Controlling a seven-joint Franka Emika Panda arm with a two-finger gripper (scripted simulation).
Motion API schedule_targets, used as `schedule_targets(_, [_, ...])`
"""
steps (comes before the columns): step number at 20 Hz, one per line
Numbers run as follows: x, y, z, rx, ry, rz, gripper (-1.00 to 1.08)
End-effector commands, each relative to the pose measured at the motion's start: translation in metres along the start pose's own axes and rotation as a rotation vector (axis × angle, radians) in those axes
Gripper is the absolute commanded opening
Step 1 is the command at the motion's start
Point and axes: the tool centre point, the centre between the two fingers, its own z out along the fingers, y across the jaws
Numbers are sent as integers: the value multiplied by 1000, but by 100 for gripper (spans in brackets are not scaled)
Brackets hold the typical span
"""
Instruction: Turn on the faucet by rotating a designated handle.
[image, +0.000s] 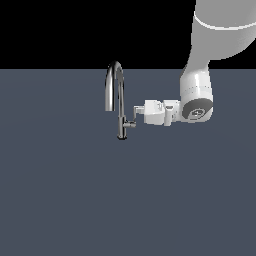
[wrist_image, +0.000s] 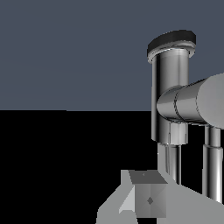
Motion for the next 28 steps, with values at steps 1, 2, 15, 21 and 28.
schedule_targets(1, [0, 0, 0, -1, 1, -1, -100])
schedule_targets(2, [0, 0, 0, -1, 1, -1, -100])
schedule_targets(15, [-7, 26, 0, -1, 1, -1, -100])
schedule_targets(21, [-11, 41, 0, -1, 1, -1, -100])
schedule_targets(28, [-5, 52, 4, -1, 1, -1, -100])
